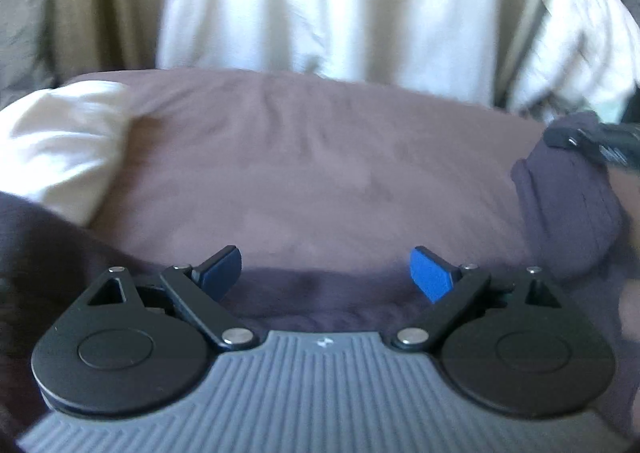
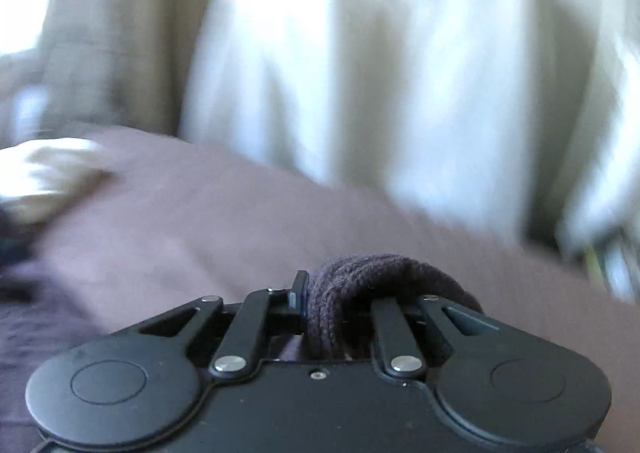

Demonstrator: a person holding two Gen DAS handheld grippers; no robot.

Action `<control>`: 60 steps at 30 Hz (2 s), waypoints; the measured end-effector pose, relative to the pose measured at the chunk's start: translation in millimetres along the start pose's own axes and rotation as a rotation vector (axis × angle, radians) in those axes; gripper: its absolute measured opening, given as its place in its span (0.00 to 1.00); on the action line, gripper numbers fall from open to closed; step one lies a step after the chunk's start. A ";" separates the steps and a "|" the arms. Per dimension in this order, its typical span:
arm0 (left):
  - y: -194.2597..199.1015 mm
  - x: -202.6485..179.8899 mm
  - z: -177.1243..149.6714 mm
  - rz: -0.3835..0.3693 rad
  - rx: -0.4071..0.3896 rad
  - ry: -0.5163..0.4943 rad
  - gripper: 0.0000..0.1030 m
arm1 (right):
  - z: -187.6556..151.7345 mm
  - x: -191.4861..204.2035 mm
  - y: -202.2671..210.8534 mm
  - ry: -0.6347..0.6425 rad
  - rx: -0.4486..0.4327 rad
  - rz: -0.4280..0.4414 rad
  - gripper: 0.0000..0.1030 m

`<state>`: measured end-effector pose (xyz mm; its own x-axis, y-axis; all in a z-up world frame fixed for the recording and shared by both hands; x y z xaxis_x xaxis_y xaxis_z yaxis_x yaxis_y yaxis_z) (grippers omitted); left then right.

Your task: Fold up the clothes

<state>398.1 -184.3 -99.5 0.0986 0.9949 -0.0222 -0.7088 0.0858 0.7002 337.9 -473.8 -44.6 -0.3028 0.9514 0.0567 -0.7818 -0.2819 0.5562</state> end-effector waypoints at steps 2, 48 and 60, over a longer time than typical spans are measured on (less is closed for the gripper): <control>7.4 19.3 9.4 0.037 -0.038 0.056 0.89 | 7.6 49.7 0.9 0.128 -0.023 0.190 0.13; -82.7 -227.9 -3.1 -0.147 0.113 -0.416 0.18 | -243.8 -31.7 111.5 -0.384 0.142 0.130 0.67; 36.0 -92.0 89.8 0.421 -0.556 -0.131 0.36 | -229.3 -27.2 118.1 -0.391 -0.034 -0.144 0.12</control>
<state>426.2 -277.6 -8.2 -0.2033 0.9379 0.2810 -0.9534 -0.2550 0.1613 128.9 -561.5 -170.6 0.0357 0.9549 0.2948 -0.8203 -0.1405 0.5544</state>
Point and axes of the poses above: each gripper's, at about its wrist camera, not at the fingertips, and y roughly against the way its jaws point, x to its left, z to its top, the point moved 8 cm from there along -y, roughly the way its jaws point, and after that the axes turned 13 degrees about z, right-handed, at the moved point
